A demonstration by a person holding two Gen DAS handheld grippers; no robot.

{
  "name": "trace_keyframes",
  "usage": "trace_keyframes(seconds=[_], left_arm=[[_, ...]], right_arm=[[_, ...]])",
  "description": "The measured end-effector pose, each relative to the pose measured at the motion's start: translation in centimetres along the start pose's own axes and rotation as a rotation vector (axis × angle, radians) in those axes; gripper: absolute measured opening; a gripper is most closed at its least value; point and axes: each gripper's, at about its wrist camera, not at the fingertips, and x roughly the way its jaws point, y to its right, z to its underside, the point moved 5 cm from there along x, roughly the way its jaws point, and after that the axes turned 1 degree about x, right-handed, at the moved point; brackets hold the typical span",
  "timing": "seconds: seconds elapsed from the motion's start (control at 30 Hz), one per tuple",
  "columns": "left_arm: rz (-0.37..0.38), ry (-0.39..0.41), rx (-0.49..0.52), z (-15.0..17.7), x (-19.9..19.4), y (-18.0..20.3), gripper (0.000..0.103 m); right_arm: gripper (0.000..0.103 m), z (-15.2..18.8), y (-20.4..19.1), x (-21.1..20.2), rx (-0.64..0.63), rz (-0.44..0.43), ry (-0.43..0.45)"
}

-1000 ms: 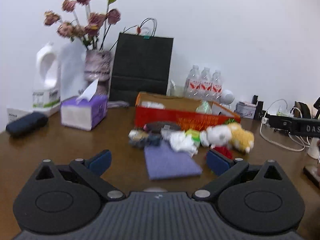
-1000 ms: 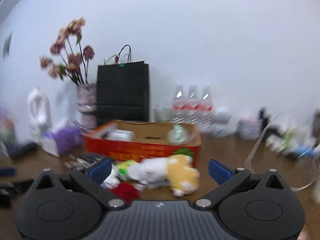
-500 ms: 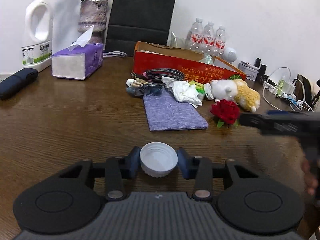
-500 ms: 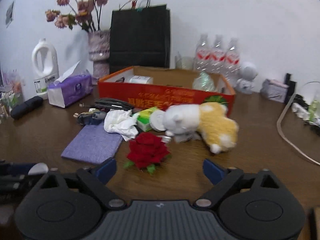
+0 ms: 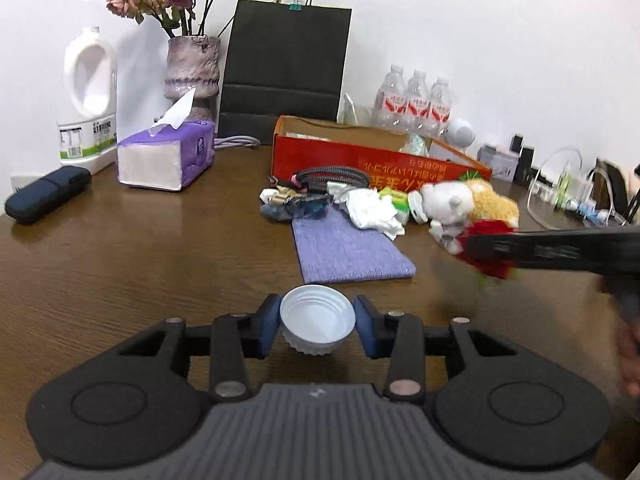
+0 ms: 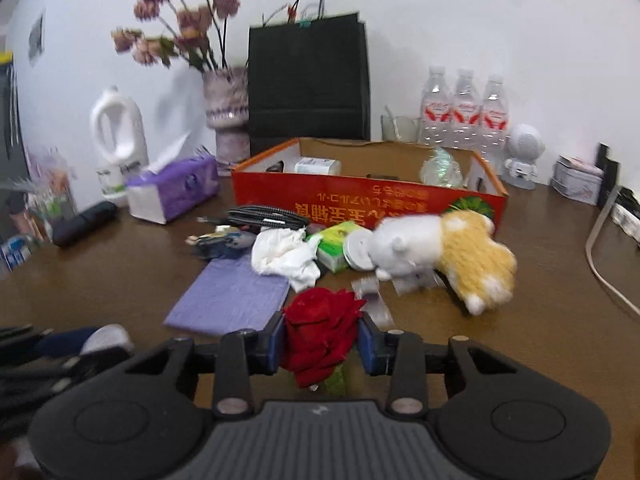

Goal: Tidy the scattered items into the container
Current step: 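Grasp the white bottle cap with the left tool while the right tool grasps the red rose, then carry the cap and rose into the cardboard box and open both tools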

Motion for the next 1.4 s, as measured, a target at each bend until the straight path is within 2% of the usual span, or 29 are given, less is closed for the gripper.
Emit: trace_keyframes(seconds=[0.2, 0.37, 0.5, 0.57, 0.7, 0.77, 0.83, 0.93, 1.07, 1.13, 1.23, 1.4], left_arm=[[0.048, 0.062, 0.047, -0.1, -1.8, 2.8, 0.041], [0.077, 0.125, 0.034, -2.4, -2.0, 3.5, 0.041], [0.103, 0.154, 0.038, -6.2, -0.4, 3.5, 0.041], [0.127, 0.165, 0.03, -9.2, 1.0, 3.6, 0.041], [0.126, 0.238, 0.094, -16.7, 5.4, 4.4, 0.041], [0.088, 0.278, 0.141, -20.2, 8.2, 5.0, 0.041], [0.093, 0.252, 0.168, -23.3, 11.7, 5.6, 0.041], [0.085, 0.183, 0.151, -26.6, 17.3, 5.8, 0.041], [0.114, 0.046, 0.028, -28.5, 25.6, 4.5, 0.041], [0.111, -0.021, 0.015, -28.4, 29.4, 4.1, 0.041], [0.065, -0.123, 0.024, -27.6, 34.2, 4.2, 0.041], [0.01, -0.207, 0.083, -25.7, 38.9, 4.5, 0.041]], right_arm=[[0.036, 3.1, 0.8, -4.8, 0.062, 0.029, 0.05], [0.036, 1.8, 0.9, -6.4, 0.038, 0.024, 0.162], [0.036, -1.7, 1.8, -6.0, 0.033, 0.007, 0.239], [0.036, -4.3, 2.8, -5.3, 0.043, -0.017, 0.273], [0.036, -10.7, 5.0, -2.2, 0.026, -0.073, 0.265], [0.036, -15.0, 6.8, 0.4, 0.071, -0.11, 0.234], [0.036, -18.4, 8.6, 3.0, 0.118, -0.118, 0.194], [0.036, -23.5, 11.3, 8.3, 0.181, -0.113, 0.106], [0.036, -26.8, 13.7, 16.6, 0.25, -0.135, -0.048], [0.036, -26.9, 14.7, 20.4, 0.295, -0.115, -0.109], [0.036, -26.2, 15.6, 25.0, 0.338, -0.099, -0.19], [0.035, -23.8, 16.1, 31.3, 0.335, -0.028, -0.299]])
